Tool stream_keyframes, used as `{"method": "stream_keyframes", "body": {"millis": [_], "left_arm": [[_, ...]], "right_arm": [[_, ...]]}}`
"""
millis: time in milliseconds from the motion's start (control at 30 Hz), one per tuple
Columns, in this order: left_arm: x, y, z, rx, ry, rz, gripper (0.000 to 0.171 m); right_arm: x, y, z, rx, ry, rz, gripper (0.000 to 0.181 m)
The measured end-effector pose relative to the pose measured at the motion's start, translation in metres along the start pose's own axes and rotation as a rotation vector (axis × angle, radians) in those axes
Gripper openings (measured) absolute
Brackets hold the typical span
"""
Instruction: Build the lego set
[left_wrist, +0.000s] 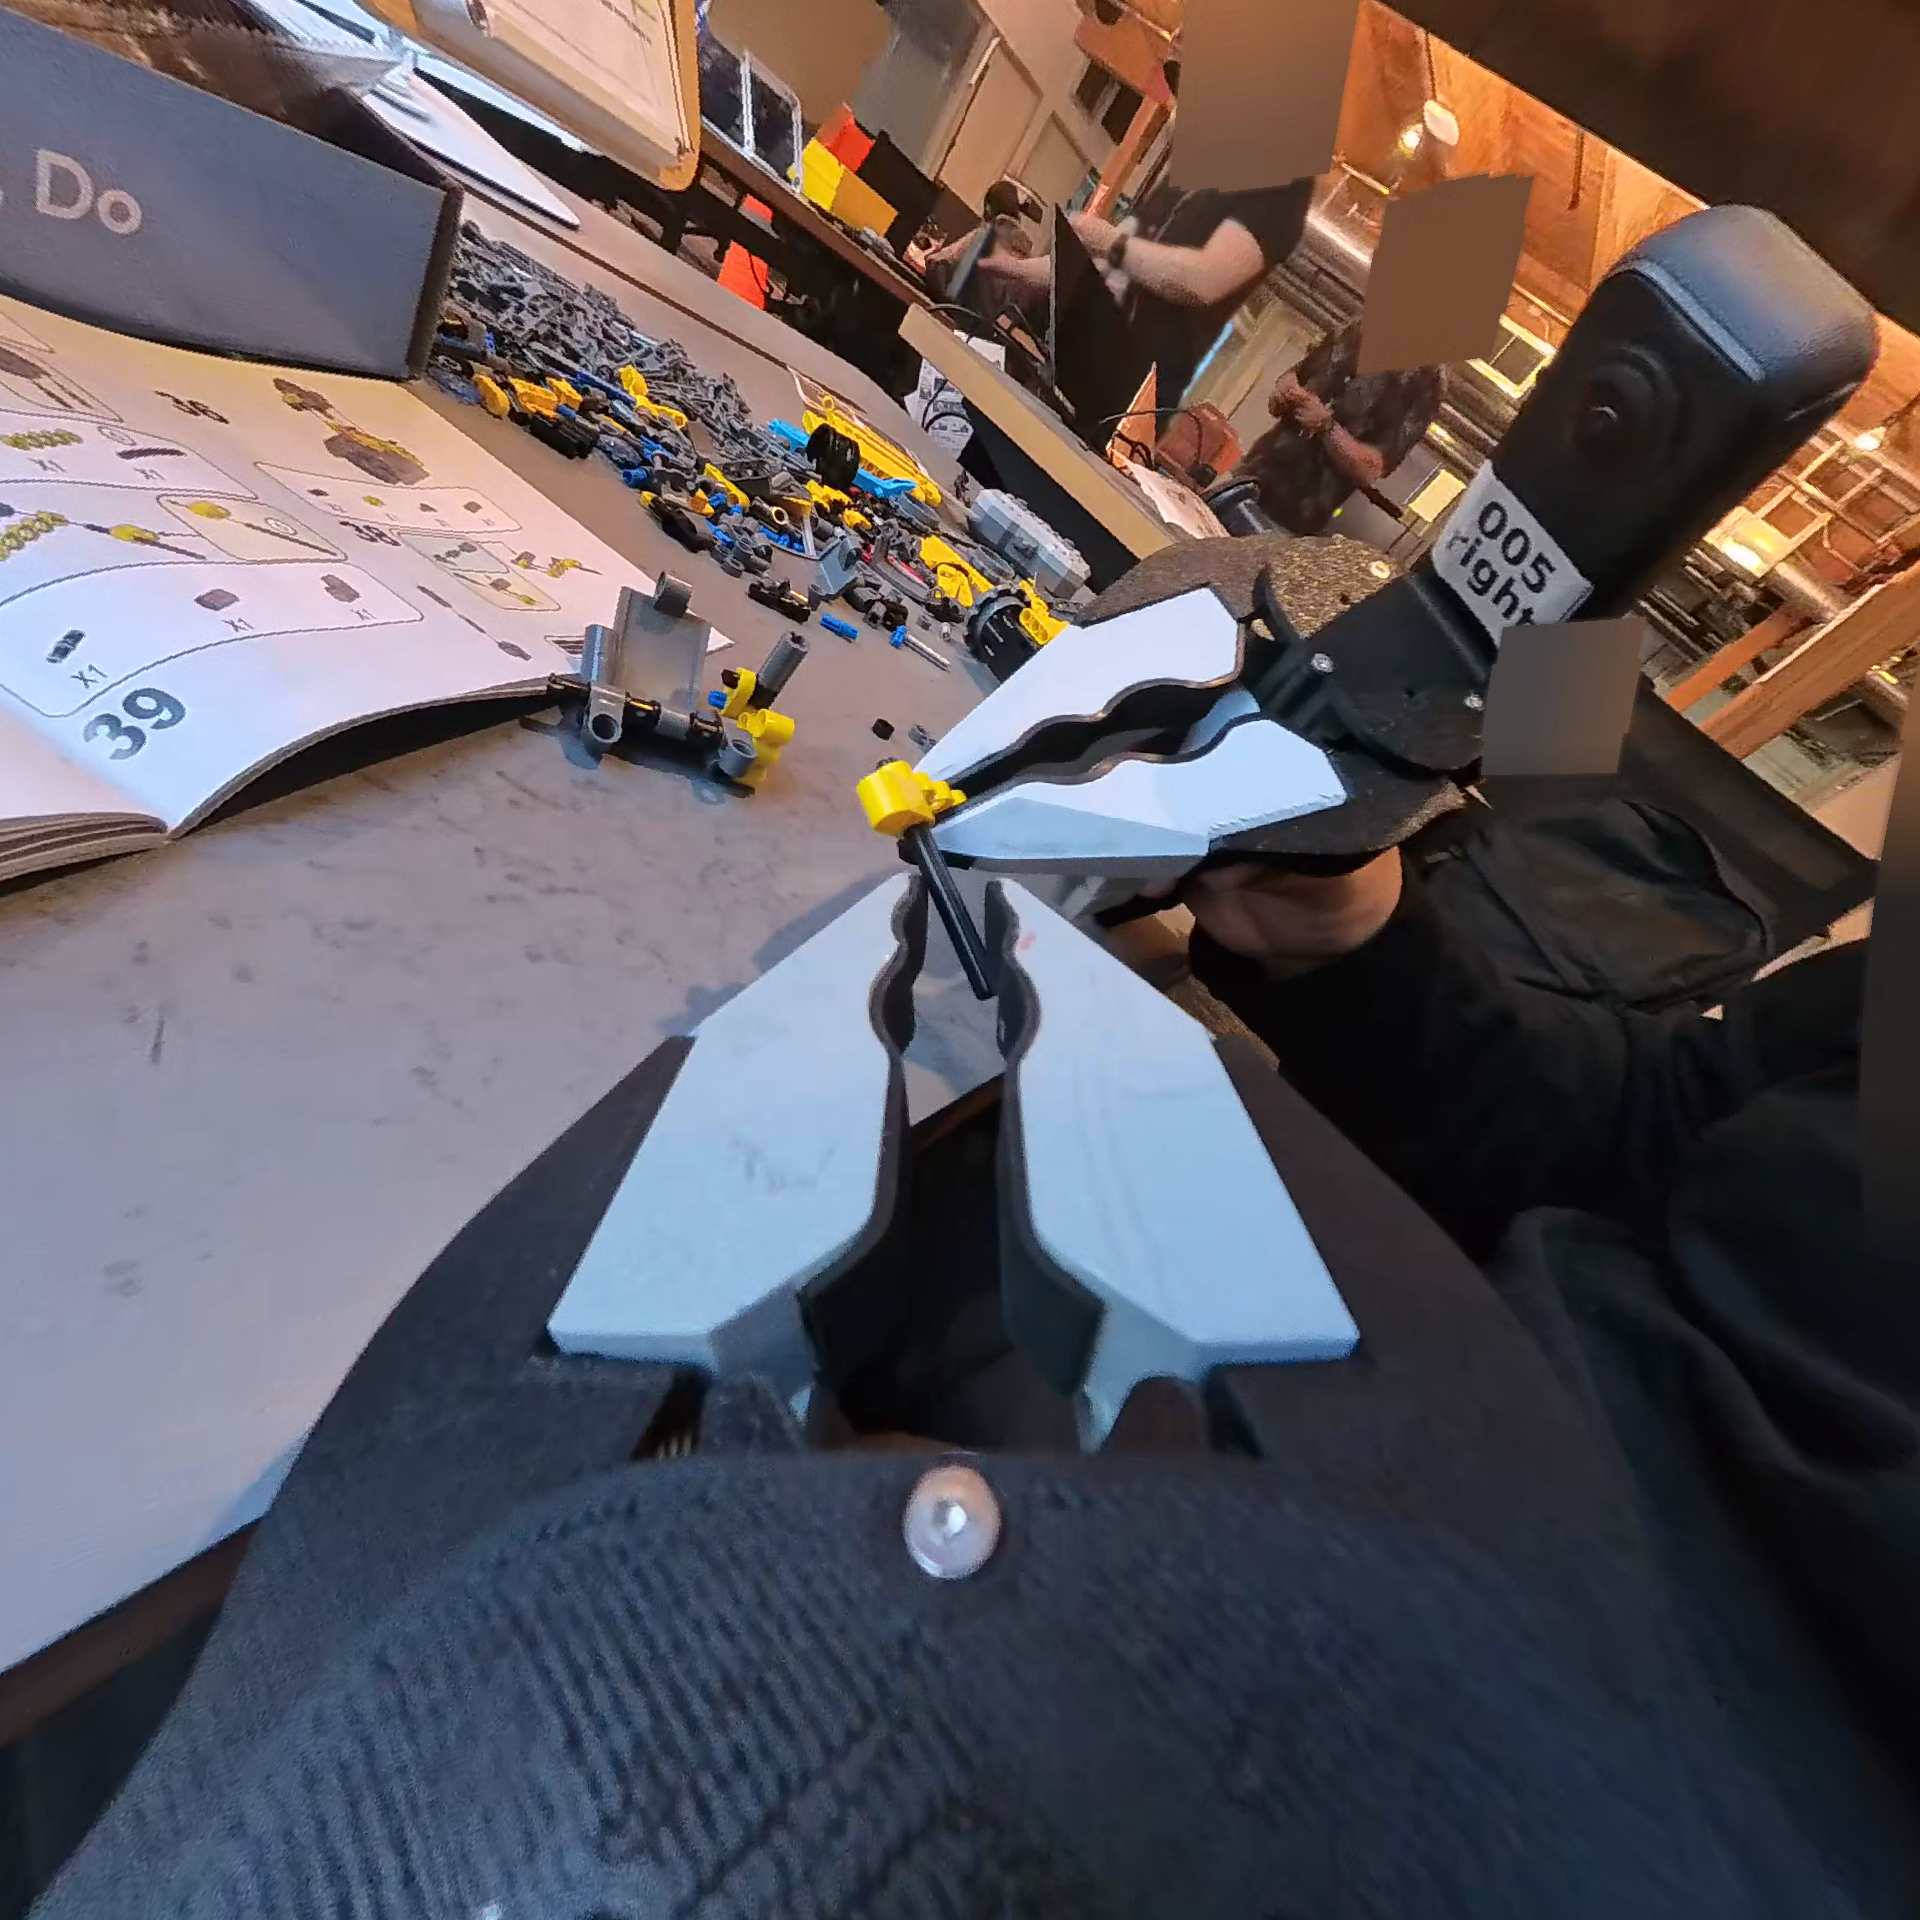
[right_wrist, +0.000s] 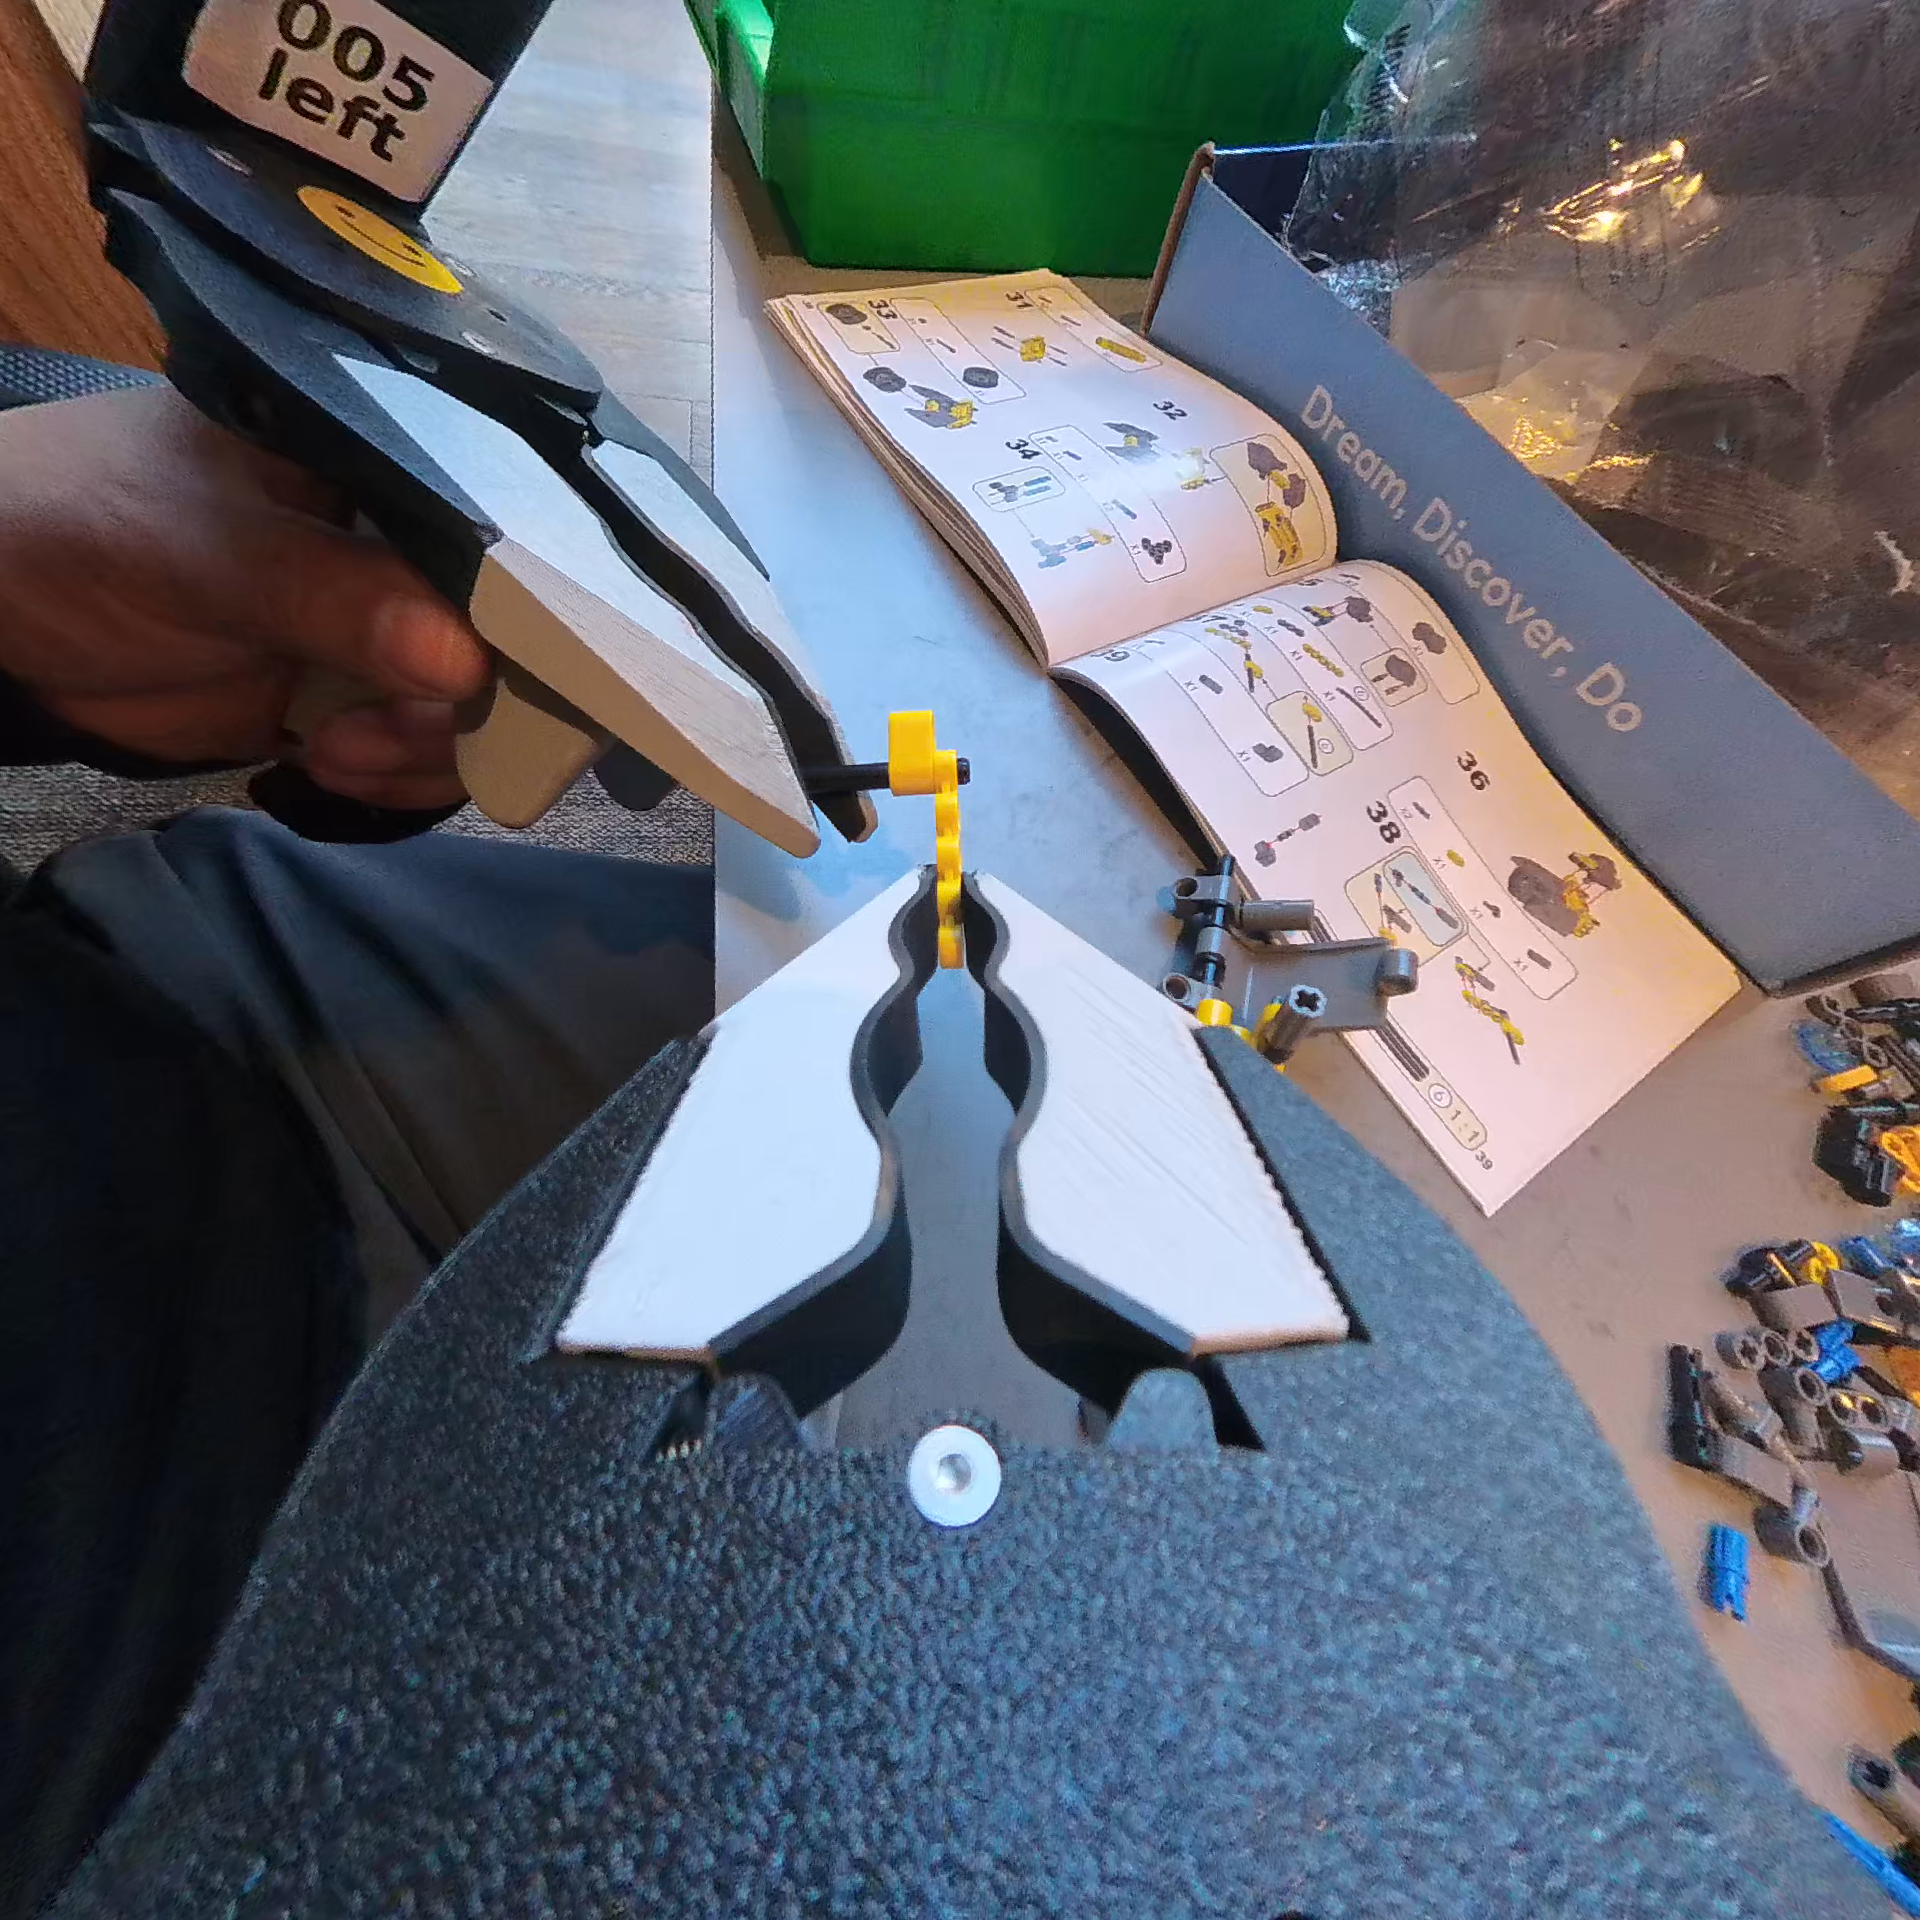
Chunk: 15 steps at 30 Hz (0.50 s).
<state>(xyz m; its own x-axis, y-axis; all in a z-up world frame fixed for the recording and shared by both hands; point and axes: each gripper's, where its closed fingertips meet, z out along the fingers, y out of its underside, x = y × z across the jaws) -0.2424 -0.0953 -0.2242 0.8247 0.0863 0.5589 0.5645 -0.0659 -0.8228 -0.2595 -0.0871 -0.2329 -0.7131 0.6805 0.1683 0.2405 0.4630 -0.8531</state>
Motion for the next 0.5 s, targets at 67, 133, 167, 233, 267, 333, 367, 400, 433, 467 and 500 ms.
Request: {"method": "stream_keyframes", "body": {"millis": [67, 133, 167, 233, 267, 333, 367, 400, 433, 467, 500], "left_arm": [[0.0002, 0.0, 0.0, -0.001, -0.001, 0.002, 0.009], [0.0006, 0.0002, 0.0, -0.002, 0.001, 0.002, 0.009], [0.0008, 0.0005, 0.0, -0.003, 0.003, 0.0, 0.009], [0.001, 0.001, 0.0001, -0.005, 0.007, -0.006, 0.009], [0.001, 0.0011, 0.0001, -0.005, 0.007, -0.007, 0.009], [0.0011, 0.0011, -0.0001, -0.006, 0.006, -0.004, 0.009], [0.0012, 0.0013, 0.0, -0.007, 0.005, -0.003, 0.009], [0.0012, 0.0014, 0.0, -0.007, 0.005, -0.003, 0.009], [0.0013, 0.0015, 0.0, -0.007, 0.006, -0.005, 0.009], [0.0012, 0.0017, 0.0002, -0.008, 0.007, -0.007, 0.008], [0.0012, 0.002, 0.0003, -0.01, 0.008, -0.009, 0.008]], "right_arm": [[0.0, -0.0002, -0.0001, 0.001, 0.001, 0.0, 0.003], [0.0001, -0.0002, -0.0001, 0.001, 0.002, 0.001, 0.003], [0.0002, -0.0002, -0.0001, 0.002, 0.003, 0.001, 0.003], [0.0003, 0.0001, 0.0001, 0.0, 0.005, 0.001, 0.004], [0.0003, 0.0002, 0.0001, -0.001, 0.005, 0.001, 0.004], [0.0002, 0.0005, 0.0003, -0.002, 0.003, 0.002, 0.004], [0.0002, 0.0008, 0.0005, -0.004, 0.002, 0.004, 0.004], [0.0003, 0.001, 0.0008, -0.004, 0.001, 0.007, 0.004], [0.0004, 0.0012, 0.0009, -0.006, -0.001, 0.009, 0.004], [0.0005, 0.0016, 0.0011, -0.007, -0.003, 0.012, 0.004], [0.0008, 0.0019, 0.0013, -0.008, -0.004, 0.015, 0.004]]}}
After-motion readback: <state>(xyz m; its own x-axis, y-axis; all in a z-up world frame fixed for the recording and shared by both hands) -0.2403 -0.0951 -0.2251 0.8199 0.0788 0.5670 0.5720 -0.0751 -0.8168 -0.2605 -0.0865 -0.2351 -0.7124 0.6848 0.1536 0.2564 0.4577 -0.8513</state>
